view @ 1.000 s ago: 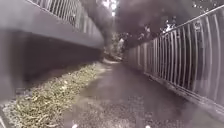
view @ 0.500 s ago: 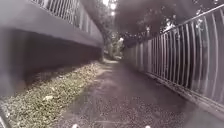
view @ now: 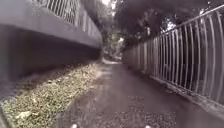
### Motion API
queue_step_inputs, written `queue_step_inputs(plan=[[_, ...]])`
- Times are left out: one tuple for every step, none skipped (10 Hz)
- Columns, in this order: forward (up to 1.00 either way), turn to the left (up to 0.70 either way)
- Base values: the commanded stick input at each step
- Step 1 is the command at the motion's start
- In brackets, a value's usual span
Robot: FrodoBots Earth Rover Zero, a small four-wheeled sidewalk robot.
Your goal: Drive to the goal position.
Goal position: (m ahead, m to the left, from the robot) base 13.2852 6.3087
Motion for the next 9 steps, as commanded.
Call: queue_step_inputs(plan=[[1.0,0.0],[1.0,0.0],[1.0,0.0],[1.0,0.0],[1.0,0.0],[1.0,0.0],[1.0,0.0],[1.0,0.0],[1.0,0.0]])
